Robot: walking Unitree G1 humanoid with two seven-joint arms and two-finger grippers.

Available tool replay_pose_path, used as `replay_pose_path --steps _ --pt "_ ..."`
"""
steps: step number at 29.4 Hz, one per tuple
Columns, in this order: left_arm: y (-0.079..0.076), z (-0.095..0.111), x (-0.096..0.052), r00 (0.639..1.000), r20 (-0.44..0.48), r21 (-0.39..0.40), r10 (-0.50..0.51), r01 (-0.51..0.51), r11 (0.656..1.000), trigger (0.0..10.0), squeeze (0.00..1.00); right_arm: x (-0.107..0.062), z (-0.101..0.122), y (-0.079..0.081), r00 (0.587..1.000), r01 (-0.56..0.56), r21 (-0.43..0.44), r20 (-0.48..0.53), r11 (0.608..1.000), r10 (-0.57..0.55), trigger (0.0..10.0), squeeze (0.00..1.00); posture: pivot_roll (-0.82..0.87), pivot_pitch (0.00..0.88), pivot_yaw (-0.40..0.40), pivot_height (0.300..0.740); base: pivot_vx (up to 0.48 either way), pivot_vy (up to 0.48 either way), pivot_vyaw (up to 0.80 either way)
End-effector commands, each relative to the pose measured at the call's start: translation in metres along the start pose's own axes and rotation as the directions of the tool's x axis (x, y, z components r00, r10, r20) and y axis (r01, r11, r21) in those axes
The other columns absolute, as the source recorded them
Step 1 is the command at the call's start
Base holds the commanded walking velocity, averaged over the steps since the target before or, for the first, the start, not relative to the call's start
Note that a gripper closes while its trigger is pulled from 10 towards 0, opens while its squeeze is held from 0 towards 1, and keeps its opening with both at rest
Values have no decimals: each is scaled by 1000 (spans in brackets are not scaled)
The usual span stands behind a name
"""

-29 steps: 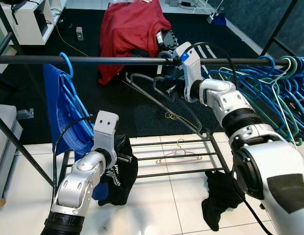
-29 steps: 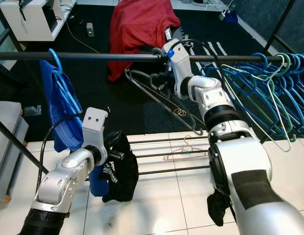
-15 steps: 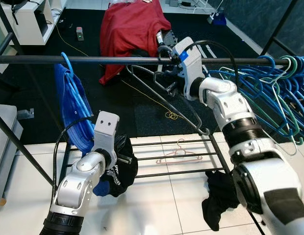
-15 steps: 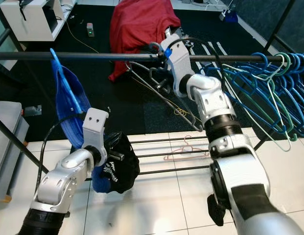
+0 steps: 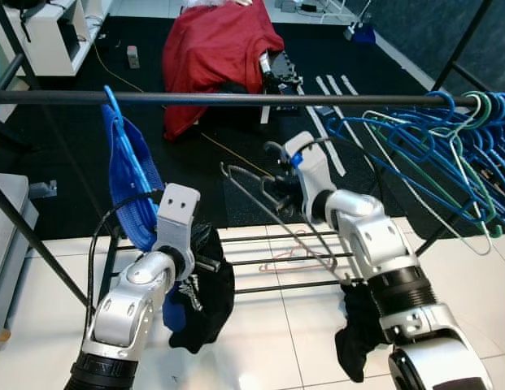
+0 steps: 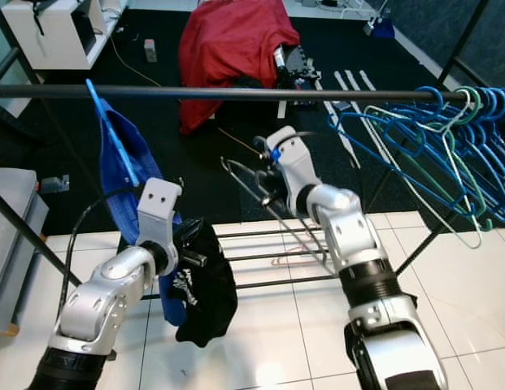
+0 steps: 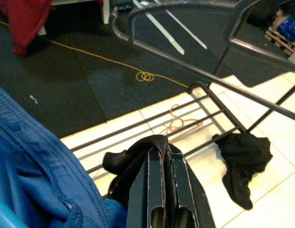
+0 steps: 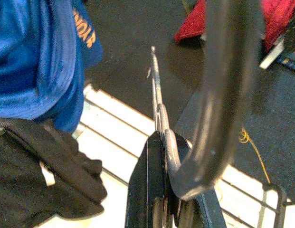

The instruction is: Hang hanger

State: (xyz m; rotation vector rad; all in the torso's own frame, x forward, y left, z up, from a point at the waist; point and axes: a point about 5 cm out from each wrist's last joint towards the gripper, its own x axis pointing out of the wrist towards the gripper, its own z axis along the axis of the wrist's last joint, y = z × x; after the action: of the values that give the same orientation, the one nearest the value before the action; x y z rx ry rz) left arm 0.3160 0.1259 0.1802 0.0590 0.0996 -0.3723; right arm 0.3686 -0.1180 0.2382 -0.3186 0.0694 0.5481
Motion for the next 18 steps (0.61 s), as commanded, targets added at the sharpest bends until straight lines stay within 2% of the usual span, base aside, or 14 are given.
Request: replay_pose_path --steps 1,2,4,5,6,7,8,9,10,11,12,15,18 --pt "1 3 -2 1000 25 10 2 -3 1000 10000 0 -4 -3 0 1000 17 18 -2 1000 -17 0 0 -79 223 -51 740 0 0 0" --pt "1 3 -2 1000 25 10 2 -3 1000 10000 0 -4 -3 0 1000 17 18 -2 1000 -17 0 0 -79 223 -51 740 0 0 0" --pt "2 2 -3 1000 22 10 12 -12 1000 10000 0 -11 -21 3 998 61 43 -19 997 -60 0 0 -78 220 -58 740 0 0 0" --pt "2 2 -3 1000 22 10 12 -12 1000 10000 0 -11 -21 3 998 61 43 -19 997 -60 0 0 -78 220 -58 740 0 0 0" --pt "4 0 -5 1000 15 6 25 -25 1000 10000 0 -16 -35 5 996 85 54 -16 995 -84 0 0 -77 220 -58 740 0 0 0" --pt "4 0 -5 1000 15 6 25 -25 1000 10000 0 -16 -35 5 996 85 54 -16 995 -84 0 0 -77 220 -58 740 0 0 0" --pt "6 -2 -7 999 11 -5 44 -44 999 10000 0 -22 -47 8 992 124 93 4 988 -125 4157 0 -76 221 -57 740 0 0 0" --pt "6 -2 -7 999 11 -5 44 -44 999 10000 0 -22 -47 8 992 124 93 4 988 -125 4157 0 -76 221 -57 740 0 0 0" --pt "9 -3 -11 998 16 -10 62 -62 998 10000 0 -28 -56 9 981 184 158 37 970 -192 10000 0 -73 220 -56 740 0 0 0" --pt "9 -3 -11 998 16 -10 62 -62 998 10000 0 -28 -56 9 981 184 158 37 970 -192 10000 0 -73 220 -56 740 0 0 0" --pt "12 -3 -14 996 24 -21 85 -85 996 10000 0 -34 -62 9 963 245 240 52 939 -264 10000 0 -71 219 -60 740 0 0 0" --pt "17 -2 -18 992 36 -31 122 -121 992 10000 0 -42 -69 11 948 301 255 26 919 -318 10000 0 -70 216 -66 740 0 0 0" --pt "18 -2 -19 989 42 -36 139 -138 990 10000 0 -44 -70 11 945 315 238 15 919 -328 10000 0 -68 213 -69 740 0 0 0"
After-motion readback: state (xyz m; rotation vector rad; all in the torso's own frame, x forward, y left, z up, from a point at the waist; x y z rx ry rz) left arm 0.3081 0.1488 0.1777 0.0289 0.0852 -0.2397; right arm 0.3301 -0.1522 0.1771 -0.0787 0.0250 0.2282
